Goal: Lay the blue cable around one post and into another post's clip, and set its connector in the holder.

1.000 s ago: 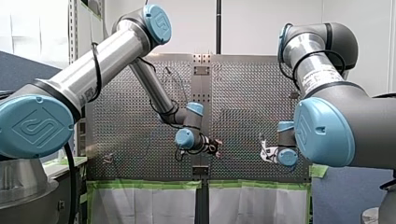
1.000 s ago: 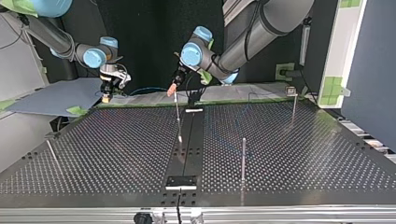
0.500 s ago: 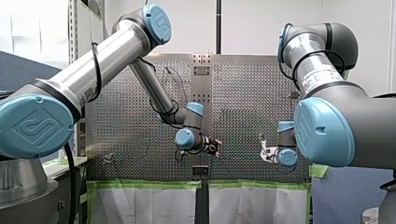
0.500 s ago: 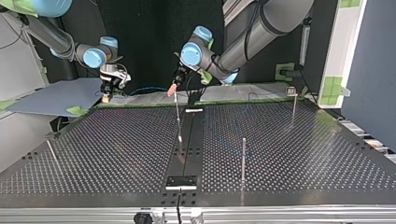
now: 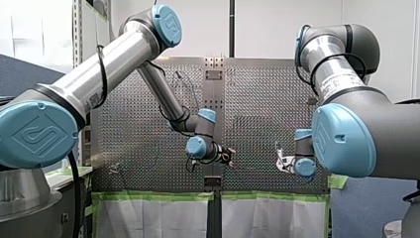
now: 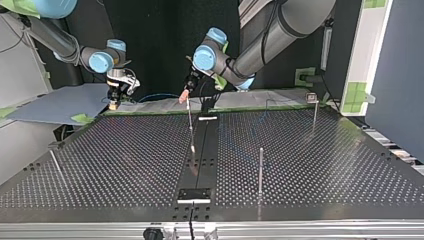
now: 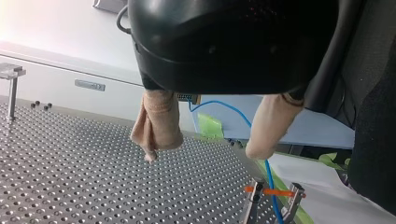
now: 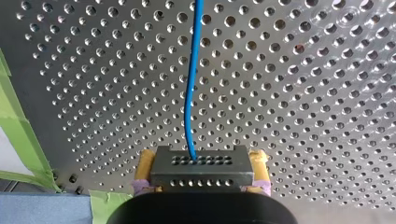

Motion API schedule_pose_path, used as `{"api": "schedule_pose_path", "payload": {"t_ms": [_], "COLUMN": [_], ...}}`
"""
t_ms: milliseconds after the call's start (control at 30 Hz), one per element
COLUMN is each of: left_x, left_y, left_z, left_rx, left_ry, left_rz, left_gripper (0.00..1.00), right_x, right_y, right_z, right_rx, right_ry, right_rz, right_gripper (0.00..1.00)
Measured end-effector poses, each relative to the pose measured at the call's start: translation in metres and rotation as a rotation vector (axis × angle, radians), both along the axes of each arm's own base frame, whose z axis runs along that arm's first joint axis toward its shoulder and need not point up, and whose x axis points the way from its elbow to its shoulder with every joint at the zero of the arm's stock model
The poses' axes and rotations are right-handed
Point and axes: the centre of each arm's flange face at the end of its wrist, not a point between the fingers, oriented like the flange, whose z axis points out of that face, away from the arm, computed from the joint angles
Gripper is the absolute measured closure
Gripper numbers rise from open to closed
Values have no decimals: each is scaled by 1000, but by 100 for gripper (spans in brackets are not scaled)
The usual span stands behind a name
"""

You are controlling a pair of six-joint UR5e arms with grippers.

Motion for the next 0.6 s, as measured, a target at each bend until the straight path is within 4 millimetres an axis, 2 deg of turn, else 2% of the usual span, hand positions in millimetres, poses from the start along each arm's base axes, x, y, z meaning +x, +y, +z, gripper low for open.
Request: {"api": "schedule_pose_path", "payload": {"t_ms": [400, 600], "left_x": [3, -1], "left_y": [6, 9], "left_z": [0, 17], "left_rx": [13, 41], "left_ry": [12, 9], "left_rz": [34, 64], "left_gripper": [2, 2], "right_x": [-1, -1], "right_y": [0, 0], "right_z": [0, 0], "right_rx": [1, 2], "right_ry": [0, -1], "right_rz": [-1, -1], "right_gripper": [100, 100]}}
